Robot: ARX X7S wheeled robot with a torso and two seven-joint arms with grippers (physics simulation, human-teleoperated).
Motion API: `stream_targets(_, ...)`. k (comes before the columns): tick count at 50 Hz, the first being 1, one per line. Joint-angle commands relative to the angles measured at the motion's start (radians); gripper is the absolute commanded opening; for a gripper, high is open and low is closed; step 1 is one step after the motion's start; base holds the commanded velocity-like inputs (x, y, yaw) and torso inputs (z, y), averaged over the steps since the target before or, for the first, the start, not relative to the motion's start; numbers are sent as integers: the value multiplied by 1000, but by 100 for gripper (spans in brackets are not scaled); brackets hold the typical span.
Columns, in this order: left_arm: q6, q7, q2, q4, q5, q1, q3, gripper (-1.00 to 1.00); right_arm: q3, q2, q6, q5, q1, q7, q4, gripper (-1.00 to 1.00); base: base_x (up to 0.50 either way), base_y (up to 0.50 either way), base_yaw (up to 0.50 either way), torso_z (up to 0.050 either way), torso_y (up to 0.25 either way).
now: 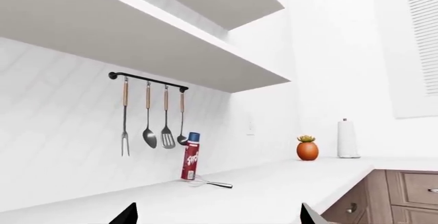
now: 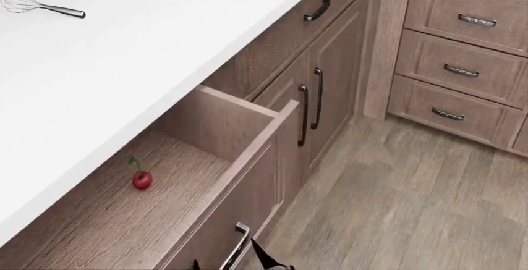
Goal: Close the right drawer.
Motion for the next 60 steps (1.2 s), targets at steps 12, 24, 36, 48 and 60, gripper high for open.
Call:
stream_targets(12, 0, -23, -20, 0, -6, -3, -2, 100, -111, -2, 53, 11, 58, 2, -110, 100, 0, 0, 0, 0, 1)
stream_targets(24, 8, -30, -21, -9, -10, -6, -1, 100, -130, 19, 124, 22, 80, 13, -222, 100, 0, 0, 0, 0, 2)
stream_targets(36, 21, -30, -19, -23, -20, -12, 1, 100, -143, 109, 344, 15, 67, 49, -662, 100, 0, 0, 0, 1, 1)
stream_targets(48, 21, -28, -16, -17, -13, -7, 1, 100, -129, 185, 583, -16, 92, 87, -1081, 100, 0, 0, 0, 0, 0)
stream_targets(60, 9, -29, -15, -1, 9, 4, 5, 100, -73, 223, 972, -44, 220, 97, -1574, 100, 0, 0, 0, 0, 0)
